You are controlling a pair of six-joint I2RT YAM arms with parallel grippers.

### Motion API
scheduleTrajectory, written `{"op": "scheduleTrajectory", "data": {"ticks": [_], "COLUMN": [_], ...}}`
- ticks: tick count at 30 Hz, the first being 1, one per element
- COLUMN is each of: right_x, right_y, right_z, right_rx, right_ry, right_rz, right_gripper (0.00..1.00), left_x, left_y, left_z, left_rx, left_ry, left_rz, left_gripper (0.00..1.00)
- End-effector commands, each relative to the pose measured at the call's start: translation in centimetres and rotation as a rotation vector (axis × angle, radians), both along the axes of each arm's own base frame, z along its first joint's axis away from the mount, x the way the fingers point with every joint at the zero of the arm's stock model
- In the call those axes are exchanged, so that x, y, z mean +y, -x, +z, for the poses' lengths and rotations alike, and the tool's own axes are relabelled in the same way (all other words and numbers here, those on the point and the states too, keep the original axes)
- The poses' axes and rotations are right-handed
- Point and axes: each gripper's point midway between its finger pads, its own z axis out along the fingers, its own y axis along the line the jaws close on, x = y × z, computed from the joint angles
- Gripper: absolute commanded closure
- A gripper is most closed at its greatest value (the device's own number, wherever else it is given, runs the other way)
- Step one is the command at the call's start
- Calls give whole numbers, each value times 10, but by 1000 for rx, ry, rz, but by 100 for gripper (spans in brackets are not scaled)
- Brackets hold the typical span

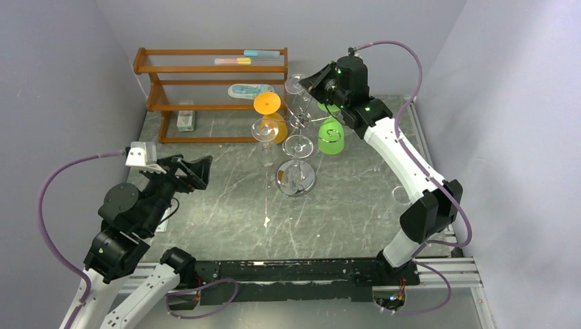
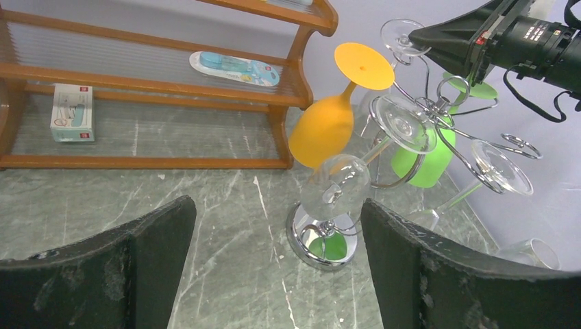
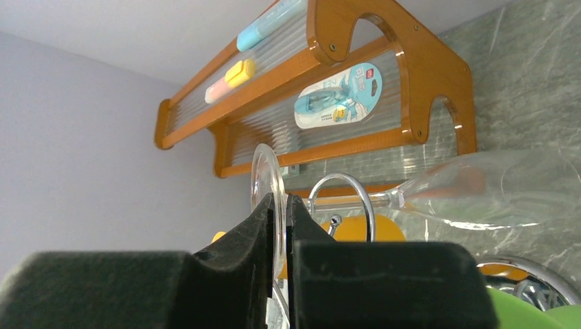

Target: Place the wine glass upside down on the wine glass rack

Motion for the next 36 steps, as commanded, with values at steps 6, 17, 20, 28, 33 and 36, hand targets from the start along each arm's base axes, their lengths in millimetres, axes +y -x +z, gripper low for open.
{"op": "scheduleTrajectory", "data": {"ticks": [6,17,20,28,33,36], "right_x": [-2,0,-1,-5,-10,-12], "right_y": [6,22,28,43,45,49], "right_z": [21,14,14,22,20,22], "right_rx": [-41,7,22,23,38,40], "right_ry": [-3,-16,-18,-35,-18,-19], "right_rz": [33,75,78,93,77,74], "right_gripper": [70,45,39,29,27,26], "left_x": [-4,-8,-11,-9,-7,-6], "left_y": [-1,-2,-1,-1,-1,-1], "left_z": [-3,-3,-6,-8,-9,-10], "left_rx": [-4,-8,1,8,13,15], "left_ry": [3,4,10,19,22,24], "left_rz": [-17,-32,-46,-36,-27,-19], "left_gripper": [6,7,7,7,7,7]}}
